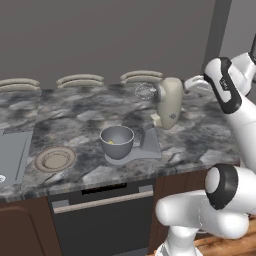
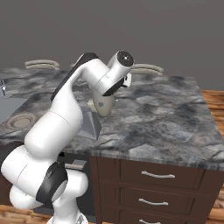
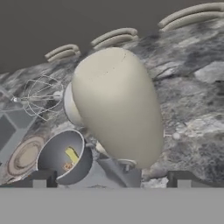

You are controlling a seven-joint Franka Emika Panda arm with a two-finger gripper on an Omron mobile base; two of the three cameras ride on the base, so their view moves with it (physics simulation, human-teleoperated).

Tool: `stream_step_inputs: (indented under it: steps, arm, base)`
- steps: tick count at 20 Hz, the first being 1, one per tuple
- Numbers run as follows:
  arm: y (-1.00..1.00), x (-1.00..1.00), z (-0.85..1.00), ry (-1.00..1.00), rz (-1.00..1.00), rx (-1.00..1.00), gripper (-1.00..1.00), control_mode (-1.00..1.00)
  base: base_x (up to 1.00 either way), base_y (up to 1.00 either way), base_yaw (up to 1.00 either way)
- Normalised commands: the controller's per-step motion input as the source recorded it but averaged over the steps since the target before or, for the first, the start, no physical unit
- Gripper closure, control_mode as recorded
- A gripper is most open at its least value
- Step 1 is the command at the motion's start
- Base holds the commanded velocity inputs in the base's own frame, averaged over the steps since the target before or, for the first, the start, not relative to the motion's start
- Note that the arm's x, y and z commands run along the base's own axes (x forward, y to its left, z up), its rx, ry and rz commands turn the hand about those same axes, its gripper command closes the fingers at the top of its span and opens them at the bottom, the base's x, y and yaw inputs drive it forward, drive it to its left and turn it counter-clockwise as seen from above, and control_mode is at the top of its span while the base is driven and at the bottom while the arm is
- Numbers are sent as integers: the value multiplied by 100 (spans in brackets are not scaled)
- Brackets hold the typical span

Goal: Add butter and sugar cubes to the stand mixer bowl and then turn on the stand mixer to begin making frosting.

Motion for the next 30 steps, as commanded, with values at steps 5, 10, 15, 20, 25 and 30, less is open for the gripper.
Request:
stream_step_inputs:
  steps: [5, 10, 15, 20, 25, 30]
  arm:
    - [-39, 51, 0, 0, -4, 15, -100, -100]
    - [-19, 44, -5, 0, -1, 17, -100, -100]
    - [0, 17, -22, -1, 0, 16, -100, -100]
    - [15, 11, -24, -1, 0, 13, -100, -100]
    - [60, 1, -14, -3, 0, 9, -100, -100]
    - [78, 1, -9, -3, 0, 5, -100, -100]
  base:
    - [0, 0, 0]
    - [0, 0, 0]
    - [0, 0, 0]
    - [0, 0, 0]
    - [0, 0, 0]
    - [0, 0, 0]
